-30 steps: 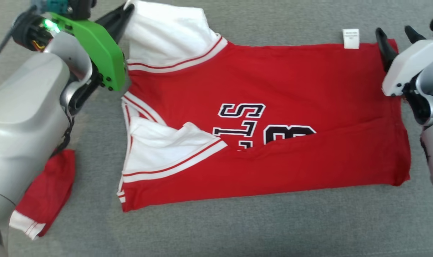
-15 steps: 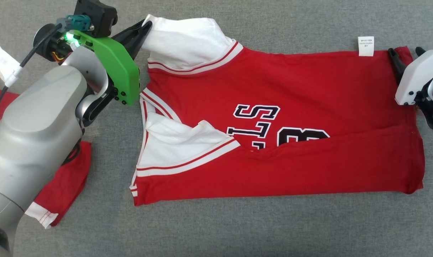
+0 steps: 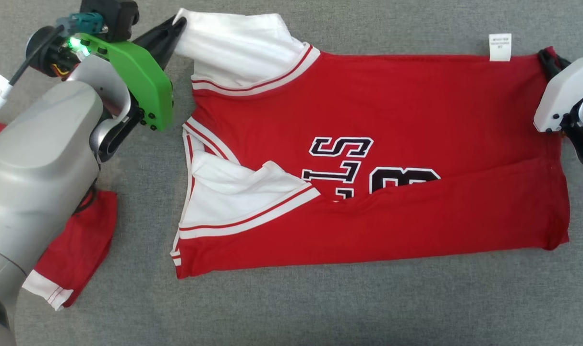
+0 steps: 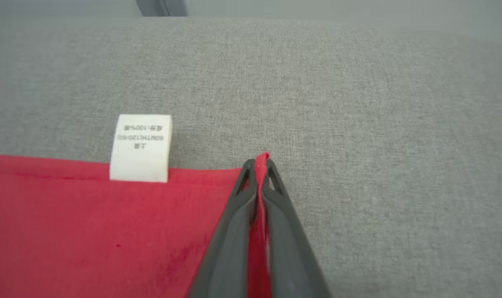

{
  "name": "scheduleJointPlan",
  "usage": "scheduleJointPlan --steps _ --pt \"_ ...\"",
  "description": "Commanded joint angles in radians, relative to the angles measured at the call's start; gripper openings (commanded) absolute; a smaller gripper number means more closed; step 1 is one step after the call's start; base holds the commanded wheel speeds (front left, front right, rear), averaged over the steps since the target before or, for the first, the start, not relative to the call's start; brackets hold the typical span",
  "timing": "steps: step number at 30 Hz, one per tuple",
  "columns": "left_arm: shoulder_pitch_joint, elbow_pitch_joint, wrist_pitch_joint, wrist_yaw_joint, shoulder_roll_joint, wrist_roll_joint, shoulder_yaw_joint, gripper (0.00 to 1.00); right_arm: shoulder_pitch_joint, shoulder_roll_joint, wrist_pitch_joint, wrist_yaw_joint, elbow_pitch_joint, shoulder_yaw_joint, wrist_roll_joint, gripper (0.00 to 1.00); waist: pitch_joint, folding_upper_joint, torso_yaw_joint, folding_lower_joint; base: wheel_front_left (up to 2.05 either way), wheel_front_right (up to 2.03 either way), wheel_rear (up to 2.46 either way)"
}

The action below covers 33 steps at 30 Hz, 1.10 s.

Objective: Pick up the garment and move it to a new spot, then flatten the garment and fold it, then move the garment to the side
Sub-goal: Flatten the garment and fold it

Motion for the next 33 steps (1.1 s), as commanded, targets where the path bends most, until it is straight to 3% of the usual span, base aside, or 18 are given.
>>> scheduleJointPlan --steps 1,10,19,33 --pt "-0.021 0.018 -0.017 0.009 0.004 0.001 0.011 0.00 -0.023 -0.007 -0.024 -0.001 -0.004 0.004 0.002 0.00 0.006 0.0000 -0.004 0.0000 0.00 0.00 0.00" --pt "-0.089 0.138 -0.127 0.048 -0.021 0.015 0.054 0.00 -0.094 -0.010 -0.173 -0.001 -0.014 0.021 0.000 0.00 0.030 0.0000 -0.018 0.0000 0.00 0.00 0.00" --pt "-0.057 0.205 -0.171 0.019 -0.058 0.035 0.038 0.00 -0.068 -0.027 -0.255 -0.001 -0.024 0.114 0.071 0.00 -0.003 0.0000 -0.011 0.0000 0.00 0.00 0.00" --pt "0.151 0.032 -0.191 0.002 0.042 0.067 -0.028 0.00 0.116 -0.174 -0.262 -0.001 -0.128 0.269 0.273 0.00 -0.129 0.0000 0.042 0.0000 0.00 0.00 0.00"
